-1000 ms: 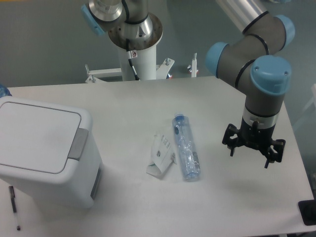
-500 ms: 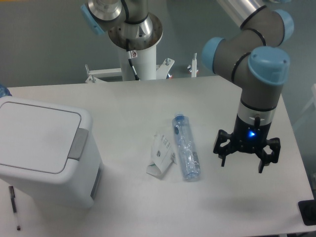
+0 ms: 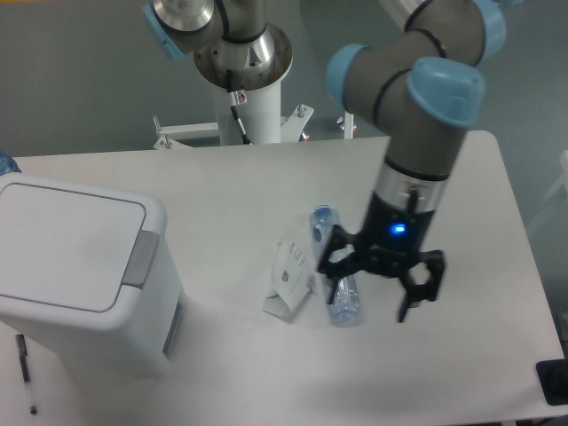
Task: Open the trash can
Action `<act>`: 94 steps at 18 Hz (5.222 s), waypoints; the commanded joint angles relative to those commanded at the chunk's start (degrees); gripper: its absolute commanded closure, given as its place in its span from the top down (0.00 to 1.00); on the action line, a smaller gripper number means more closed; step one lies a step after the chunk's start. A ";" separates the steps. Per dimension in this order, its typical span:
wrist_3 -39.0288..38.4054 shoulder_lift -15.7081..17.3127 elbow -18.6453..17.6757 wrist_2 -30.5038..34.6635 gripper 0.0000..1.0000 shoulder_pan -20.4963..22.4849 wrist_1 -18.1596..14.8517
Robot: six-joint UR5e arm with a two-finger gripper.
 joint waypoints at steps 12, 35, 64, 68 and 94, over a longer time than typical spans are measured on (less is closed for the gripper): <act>-13.54 5.36 -1.84 -5.28 1.00 -5.46 -0.09; -16.81 7.48 -8.09 -0.71 1.00 -8.71 1.05; -16.28 7.04 -7.56 0.87 1.00 -9.42 1.14; -16.36 6.16 -5.10 0.87 1.00 -9.24 2.02; 26.15 0.27 -6.59 13.95 1.00 12.29 1.05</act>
